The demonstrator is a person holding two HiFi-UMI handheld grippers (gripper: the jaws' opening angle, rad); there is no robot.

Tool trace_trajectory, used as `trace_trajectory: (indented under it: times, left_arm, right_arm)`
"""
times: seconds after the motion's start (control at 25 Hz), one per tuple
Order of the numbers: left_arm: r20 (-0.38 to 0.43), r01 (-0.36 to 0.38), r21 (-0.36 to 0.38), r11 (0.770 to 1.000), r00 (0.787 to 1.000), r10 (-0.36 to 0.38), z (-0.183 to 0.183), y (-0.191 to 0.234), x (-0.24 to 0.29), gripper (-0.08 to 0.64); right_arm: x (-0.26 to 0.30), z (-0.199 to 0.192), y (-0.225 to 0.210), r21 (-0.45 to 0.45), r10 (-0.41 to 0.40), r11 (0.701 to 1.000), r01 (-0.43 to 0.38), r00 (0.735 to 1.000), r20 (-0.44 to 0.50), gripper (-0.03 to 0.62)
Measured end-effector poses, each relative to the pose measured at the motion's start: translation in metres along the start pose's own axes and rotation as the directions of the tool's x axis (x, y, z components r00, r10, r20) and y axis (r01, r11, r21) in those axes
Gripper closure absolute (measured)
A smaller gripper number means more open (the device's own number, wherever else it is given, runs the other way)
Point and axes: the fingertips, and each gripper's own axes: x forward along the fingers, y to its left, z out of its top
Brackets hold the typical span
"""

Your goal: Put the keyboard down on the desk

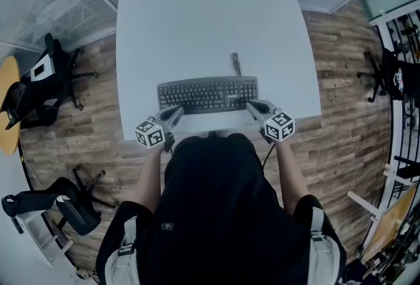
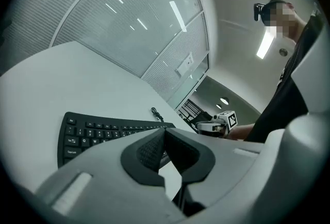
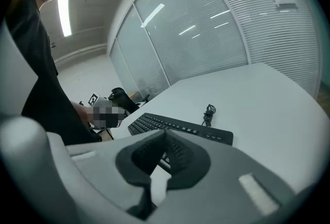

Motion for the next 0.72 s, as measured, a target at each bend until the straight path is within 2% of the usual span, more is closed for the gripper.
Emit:
trace_trajectory:
  times: [0.24,0.72]
  left_arm:
    - [-0.042,0.008,0.071,0.997,0.999,-0.005,0.000,-0.007,0.012,0.549]
    - [-0.069,-0.005,0.098,0.995,0.998,0.012,-0.001,-0.004,0.016,0.549]
  right_arm:
    - [0.006,-0.001,0.008,-0.012,0.032,0.999,-0.032,0.999,-0.012,0.589]
    - [0.016,-0.009,0.020,0.012,0.066,0.998,-0.065,0.998,-0.018,0.589]
